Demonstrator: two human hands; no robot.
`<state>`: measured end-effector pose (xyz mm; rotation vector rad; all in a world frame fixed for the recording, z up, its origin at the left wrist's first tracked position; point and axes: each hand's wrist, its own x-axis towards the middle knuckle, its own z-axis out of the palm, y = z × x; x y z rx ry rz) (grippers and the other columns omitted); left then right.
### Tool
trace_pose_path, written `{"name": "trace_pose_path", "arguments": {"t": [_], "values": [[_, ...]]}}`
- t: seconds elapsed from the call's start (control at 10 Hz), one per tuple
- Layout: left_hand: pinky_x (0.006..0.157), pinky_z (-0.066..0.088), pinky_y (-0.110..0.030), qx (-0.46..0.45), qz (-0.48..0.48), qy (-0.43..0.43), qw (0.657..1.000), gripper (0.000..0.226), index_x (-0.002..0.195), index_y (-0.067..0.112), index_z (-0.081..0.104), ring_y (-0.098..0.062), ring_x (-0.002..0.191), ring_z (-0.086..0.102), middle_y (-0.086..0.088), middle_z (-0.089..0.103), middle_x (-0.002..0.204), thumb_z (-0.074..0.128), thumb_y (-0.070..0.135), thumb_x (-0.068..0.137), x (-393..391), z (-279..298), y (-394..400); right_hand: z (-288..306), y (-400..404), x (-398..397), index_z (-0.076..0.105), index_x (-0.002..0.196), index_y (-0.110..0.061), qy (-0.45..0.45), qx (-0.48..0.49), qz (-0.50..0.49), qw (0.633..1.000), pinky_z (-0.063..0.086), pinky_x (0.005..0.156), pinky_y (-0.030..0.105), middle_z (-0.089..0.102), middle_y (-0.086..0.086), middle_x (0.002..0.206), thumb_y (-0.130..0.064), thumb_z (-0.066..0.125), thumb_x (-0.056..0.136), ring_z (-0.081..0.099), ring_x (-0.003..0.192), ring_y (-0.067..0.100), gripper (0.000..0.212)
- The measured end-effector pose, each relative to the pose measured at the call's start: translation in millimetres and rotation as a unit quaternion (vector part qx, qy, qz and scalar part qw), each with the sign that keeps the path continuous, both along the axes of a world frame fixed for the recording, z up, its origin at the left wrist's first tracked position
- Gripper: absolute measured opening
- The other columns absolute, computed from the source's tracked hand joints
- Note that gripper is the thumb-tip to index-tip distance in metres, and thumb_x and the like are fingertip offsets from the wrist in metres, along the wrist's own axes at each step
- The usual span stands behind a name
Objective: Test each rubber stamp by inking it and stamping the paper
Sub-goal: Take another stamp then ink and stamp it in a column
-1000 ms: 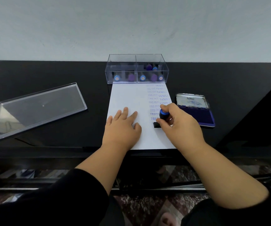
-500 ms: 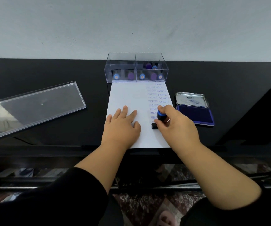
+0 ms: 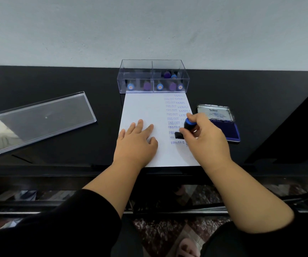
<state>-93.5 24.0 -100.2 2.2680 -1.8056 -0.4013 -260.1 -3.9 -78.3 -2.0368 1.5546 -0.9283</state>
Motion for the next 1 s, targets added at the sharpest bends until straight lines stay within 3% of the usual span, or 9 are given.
{"name": "trace_pose_path", "arguments": {"t": [0.1, 0.4, 0.8, 1.0], "values": [[0.117, -0.005, -0.034, -0.001, -0.001, -0.002, 1.0, 0.051, 0.15, 0.036, 0.017, -0.012, 0.147, -0.002, 0.006, 0.0, 0.16, 0.024, 0.036, 0.1, 0, 0, 0, 4, -3, -7, 0.056, 0.116, -0.026, -0.042, -0.003, -0.025, 0.999, 0.045, 0.074, 0.025, 0.057, -0.015, 0.083, -0.025, 0.063, 0.088, 0.056, 0.08, 0.009, 0.029], [0.117, -0.005, -0.034, -0.002, -0.003, -0.007, 1.0, 0.051, 0.15, 0.036, 0.016, -0.012, 0.147, -0.002, 0.006, 0.0, 0.16, 0.024, 0.036, 0.1, 0, -1, 0, 9, -13, -23, 0.056, 0.114, -0.025, -0.07, -0.014, -0.066, 0.995, 0.038, 0.07, 0.02, 0.052, -0.021, 0.071, -0.023, 0.064, 0.087, 0.053, 0.071, 0.005, 0.029], [0.117, -0.006, -0.033, 0.001, -0.002, -0.011, 1.0, 0.051, 0.15, 0.036, 0.016, -0.011, 0.147, -0.003, 0.007, -0.001, 0.16, 0.024, 0.036, 0.1, 1, -2, -1, 9, -14, -26, 0.055, 0.114, -0.027, -0.068, -0.021, -0.066, 0.995, 0.037, 0.061, 0.013, 0.053, -0.018, 0.071, -0.024, 0.065, 0.087, 0.054, 0.071, 0.007, 0.03], [0.117, -0.005, -0.034, 0.002, -0.003, -0.012, 1.0, 0.051, 0.15, 0.036, 0.015, -0.011, 0.147, -0.003, 0.007, -0.001, 0.16, 0.024, 0.037, 0.1, 1, -2, -2, 10, -14, -26, 0.055, 0.115, -0.028, -0.065, -0.019, -0.065, 0.996, 0.038, 0.061, 0.016, 0.054, -0.017, 0.071, -0.025, 0.065, 0.087, 0.054, 0.071, 0.007, 0.03]]}}
